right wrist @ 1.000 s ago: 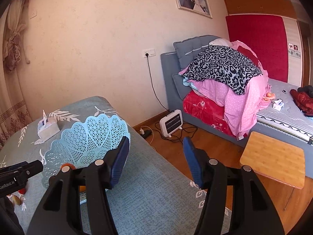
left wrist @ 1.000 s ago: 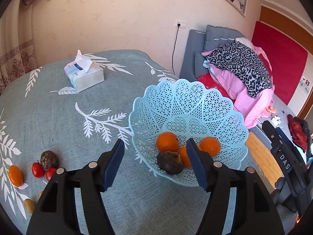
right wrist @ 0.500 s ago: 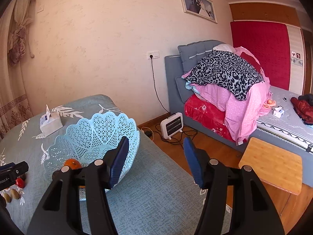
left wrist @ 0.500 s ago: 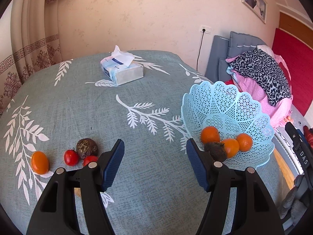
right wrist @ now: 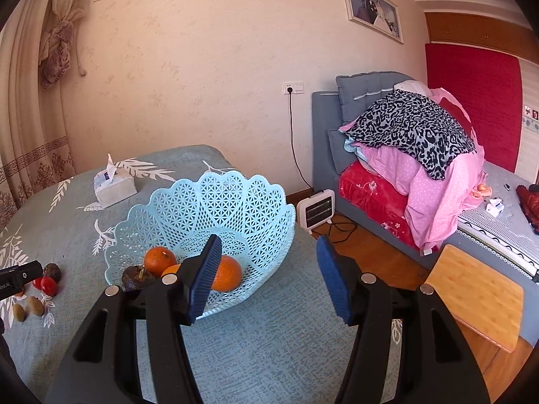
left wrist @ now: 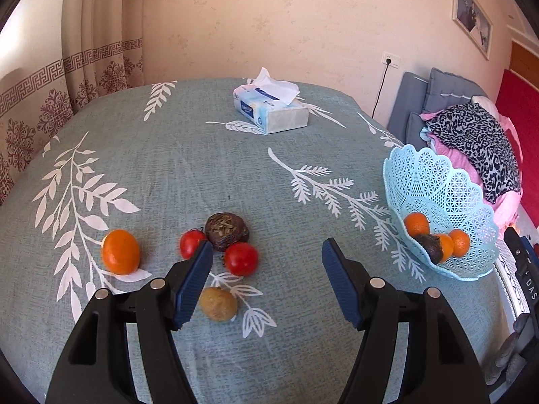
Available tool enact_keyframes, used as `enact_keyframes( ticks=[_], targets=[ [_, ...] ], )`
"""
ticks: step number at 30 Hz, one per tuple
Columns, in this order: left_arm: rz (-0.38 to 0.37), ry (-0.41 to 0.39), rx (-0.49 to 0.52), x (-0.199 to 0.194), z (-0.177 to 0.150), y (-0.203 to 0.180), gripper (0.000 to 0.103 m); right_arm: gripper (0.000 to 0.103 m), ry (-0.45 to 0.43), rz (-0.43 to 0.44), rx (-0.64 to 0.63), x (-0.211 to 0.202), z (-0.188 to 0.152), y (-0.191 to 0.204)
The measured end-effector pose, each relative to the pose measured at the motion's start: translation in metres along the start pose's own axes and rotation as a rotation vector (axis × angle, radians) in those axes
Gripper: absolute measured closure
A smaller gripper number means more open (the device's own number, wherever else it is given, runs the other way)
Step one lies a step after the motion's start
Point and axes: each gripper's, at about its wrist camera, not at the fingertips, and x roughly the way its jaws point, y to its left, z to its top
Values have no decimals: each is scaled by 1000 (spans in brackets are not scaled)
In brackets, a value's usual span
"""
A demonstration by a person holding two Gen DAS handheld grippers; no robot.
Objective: Organize fruits
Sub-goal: 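Move the left gripper back to the fruits and grasp an orange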
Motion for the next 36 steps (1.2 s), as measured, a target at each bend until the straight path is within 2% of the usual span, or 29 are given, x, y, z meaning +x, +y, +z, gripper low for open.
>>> enact_keyframes(
  ticks=[7,10,20,28,29,32,34,36],
  targets=[
    [69,-6,-90,-8,-5,48,36,42,19,50,-67,-3,-8,25],
    [100,-7,-121,-9,-6,67,36,33,17,67,-89,-7,-10,34],
    [202,29,-189,2,-13,109,36,32,6,94,-147,-16,-16,53],
    [192,98,-190,27,-5,119,36,32,23,114,-159,-17,-17,58],
    [191,104,-189,30,-4,119,37,32,26,115,-159,-16,-17,58],
    [186,127,-182,39,-1,121,48,32,30,115,-162,-16,-17,60],
    [196,121,-166,41,-1,119,51,32,31,116,-167,-16,-18,61],
    [192,115,-157,41,-1,118,59,32,33,118,-172,-15,-19,63]
  ],
)
